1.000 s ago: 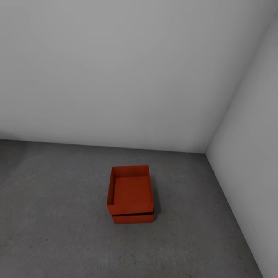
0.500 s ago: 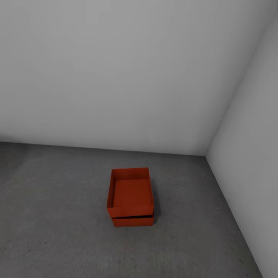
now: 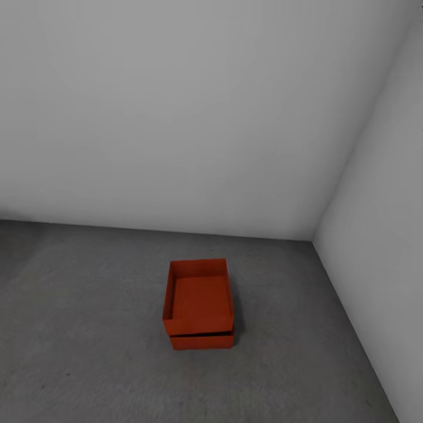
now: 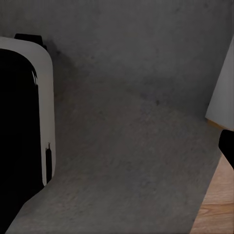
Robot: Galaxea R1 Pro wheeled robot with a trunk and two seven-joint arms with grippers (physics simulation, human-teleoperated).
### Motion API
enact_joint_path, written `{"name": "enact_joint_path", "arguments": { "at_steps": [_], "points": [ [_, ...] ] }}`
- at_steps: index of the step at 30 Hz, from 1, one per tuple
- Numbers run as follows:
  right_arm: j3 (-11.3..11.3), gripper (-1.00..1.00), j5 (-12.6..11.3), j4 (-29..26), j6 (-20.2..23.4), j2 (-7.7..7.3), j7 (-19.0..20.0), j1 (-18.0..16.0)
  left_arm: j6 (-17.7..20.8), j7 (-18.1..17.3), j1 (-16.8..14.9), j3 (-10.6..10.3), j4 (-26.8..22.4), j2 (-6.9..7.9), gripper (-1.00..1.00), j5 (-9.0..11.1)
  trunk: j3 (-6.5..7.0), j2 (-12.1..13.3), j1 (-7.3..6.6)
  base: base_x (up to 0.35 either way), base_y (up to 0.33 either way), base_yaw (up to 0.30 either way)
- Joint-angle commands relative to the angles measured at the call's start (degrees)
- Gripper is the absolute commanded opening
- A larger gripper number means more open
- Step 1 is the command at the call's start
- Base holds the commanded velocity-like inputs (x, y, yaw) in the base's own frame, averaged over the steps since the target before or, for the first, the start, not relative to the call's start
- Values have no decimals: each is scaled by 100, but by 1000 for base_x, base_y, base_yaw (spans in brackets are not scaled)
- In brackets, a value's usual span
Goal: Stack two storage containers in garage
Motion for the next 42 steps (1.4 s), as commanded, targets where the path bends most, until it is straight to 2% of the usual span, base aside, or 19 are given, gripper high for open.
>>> {"name": "enact_joint_path", "arguments": {
  "at_steps": [1, 42],
  "points": [
    [48, 100, -47, 16, -30, 3, 0, -6, -20, 9, -4, 27, 4, -2, 100, 8, 3, -5, 1, 0, 0, 0],
    [48, 100, -40, 16, -30, 10, 0, -6, -20, 9, -4, 24, 4, -11, 100, 3, 367, -5, 1, 0, 0, 0]
  ]
}}
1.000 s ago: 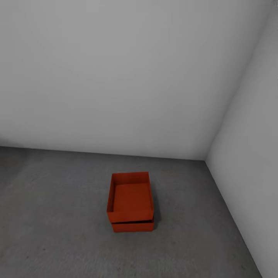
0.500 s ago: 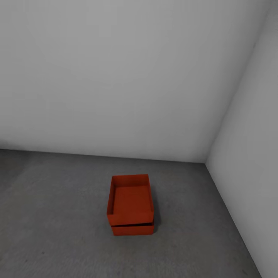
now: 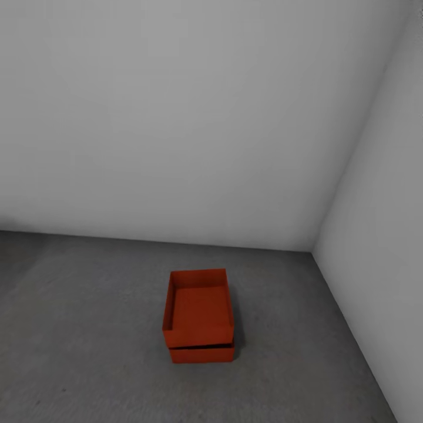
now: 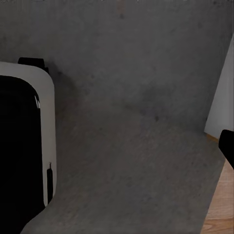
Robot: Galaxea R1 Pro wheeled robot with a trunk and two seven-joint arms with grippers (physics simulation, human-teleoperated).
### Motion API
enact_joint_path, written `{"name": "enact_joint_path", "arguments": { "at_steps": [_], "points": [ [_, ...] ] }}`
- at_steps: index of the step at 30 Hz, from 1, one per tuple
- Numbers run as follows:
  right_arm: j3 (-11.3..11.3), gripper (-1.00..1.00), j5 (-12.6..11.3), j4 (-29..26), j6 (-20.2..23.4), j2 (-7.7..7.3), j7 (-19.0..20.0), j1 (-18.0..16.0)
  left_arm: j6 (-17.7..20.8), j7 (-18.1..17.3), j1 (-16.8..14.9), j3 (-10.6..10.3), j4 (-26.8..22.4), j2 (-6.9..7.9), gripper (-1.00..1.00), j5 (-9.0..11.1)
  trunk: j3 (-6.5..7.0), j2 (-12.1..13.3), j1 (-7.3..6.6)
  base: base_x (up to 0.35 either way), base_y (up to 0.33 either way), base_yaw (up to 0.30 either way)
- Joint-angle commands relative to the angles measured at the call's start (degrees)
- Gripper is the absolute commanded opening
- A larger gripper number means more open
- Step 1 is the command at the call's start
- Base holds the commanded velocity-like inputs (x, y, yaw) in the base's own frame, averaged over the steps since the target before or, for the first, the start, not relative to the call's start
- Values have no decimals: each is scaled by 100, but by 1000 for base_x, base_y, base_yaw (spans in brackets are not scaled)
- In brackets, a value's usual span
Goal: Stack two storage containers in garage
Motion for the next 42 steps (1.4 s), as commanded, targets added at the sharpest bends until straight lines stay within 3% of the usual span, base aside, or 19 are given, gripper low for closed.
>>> {"name": "enact_joint_path", "arguments": {
  "at_steps": [1, 42],
  "points": [
    [48, 100, -46, 17, -30, 0, 0, -6, -20, 9, -2, 30, 4, -2, 100, 5, 3, -5, 1, 0, 0, 0],
    [48, 100, -45, 16, -30, 1, 0, -6, -20, 9, -4, 32, 4, -2, 100, 5, 366, -5, 1, 0, 0, 0]
  ]
}}
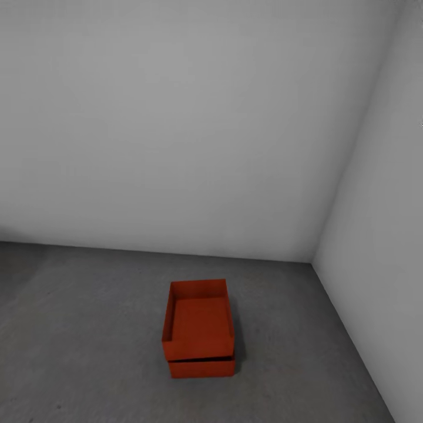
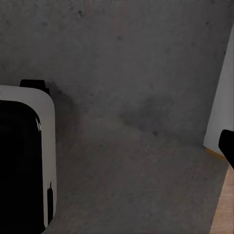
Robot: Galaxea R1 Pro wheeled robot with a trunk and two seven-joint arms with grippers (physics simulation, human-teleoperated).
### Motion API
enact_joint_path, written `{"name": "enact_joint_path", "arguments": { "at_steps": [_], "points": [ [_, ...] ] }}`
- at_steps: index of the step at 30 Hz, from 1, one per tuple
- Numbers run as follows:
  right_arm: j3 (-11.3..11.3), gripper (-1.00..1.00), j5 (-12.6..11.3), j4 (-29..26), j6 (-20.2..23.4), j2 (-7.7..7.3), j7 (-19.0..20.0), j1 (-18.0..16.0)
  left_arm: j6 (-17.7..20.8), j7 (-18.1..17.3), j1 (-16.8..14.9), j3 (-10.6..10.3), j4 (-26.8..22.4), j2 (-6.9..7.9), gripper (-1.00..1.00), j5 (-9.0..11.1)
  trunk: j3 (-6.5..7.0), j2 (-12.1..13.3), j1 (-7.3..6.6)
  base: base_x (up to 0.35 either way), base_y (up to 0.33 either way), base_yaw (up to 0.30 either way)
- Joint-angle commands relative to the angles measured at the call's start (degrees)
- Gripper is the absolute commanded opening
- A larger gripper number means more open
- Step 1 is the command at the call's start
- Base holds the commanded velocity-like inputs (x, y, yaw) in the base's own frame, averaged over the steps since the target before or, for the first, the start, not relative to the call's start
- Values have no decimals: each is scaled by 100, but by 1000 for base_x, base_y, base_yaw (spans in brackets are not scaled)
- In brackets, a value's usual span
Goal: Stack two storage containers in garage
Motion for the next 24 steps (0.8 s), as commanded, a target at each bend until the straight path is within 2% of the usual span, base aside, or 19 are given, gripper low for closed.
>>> {"name": "enact_joint_path", "arguments": {
  "at_steps": [1, 24],
  "points": [
    [48, 100, -47, 16, -30, 4, 0, -6, -20, 9, -3, 29, 4, -2, 100, 5, 1, -6, 1, 0, 0, 0],
    [48, 100, -43, 16, -30, -11, 0, -6, -21, 9, -3, 30, 4, -2, 100, 13, 17, -6, 1, 0, 0, 0]
  ]
}}
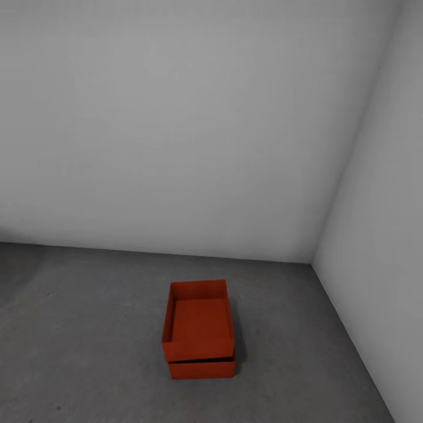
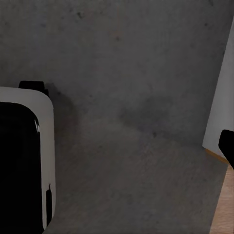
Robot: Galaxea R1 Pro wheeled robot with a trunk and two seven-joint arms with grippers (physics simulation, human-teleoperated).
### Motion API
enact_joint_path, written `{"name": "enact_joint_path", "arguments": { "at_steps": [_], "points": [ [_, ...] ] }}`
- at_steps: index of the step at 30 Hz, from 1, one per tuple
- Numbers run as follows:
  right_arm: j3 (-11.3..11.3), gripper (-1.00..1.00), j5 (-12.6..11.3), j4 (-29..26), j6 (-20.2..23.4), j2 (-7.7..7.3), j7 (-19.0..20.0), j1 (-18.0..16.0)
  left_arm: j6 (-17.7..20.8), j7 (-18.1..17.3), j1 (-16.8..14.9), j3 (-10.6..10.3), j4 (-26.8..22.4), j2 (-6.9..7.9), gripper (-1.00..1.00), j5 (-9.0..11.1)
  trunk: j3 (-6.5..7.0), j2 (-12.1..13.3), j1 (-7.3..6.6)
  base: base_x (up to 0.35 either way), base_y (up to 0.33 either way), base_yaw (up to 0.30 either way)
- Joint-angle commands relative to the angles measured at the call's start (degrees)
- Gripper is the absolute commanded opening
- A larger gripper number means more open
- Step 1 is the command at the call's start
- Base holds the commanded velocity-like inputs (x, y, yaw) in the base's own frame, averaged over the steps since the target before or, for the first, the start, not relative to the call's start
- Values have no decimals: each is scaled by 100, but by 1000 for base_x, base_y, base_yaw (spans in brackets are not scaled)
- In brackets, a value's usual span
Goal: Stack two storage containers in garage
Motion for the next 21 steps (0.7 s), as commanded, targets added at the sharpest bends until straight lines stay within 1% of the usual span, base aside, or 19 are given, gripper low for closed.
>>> {"name": "enact_joint_path", "arguments": {
  "at_steps": [1, 18, 21],
  "points": [
    [48, 100, -44, 16, -30, 3, 0, -7, -21, 9, -3, 28, 4, -2, 100, 6, -7, -6, 1, 0, 0, 0],
    [48, 100, -59, 16, -30, 12, 0, -7, -19, 9, -3, 28, 4, -2, 100, 6, -7, -6, 1, 0, 0, 0],
    [48, 100, -59, 16, -22, 34, 0, -7, -19, 9, -2, 28, 4, -2, 100, 6, -7, -6, 1, 0, 0, 0]
  ]
}}
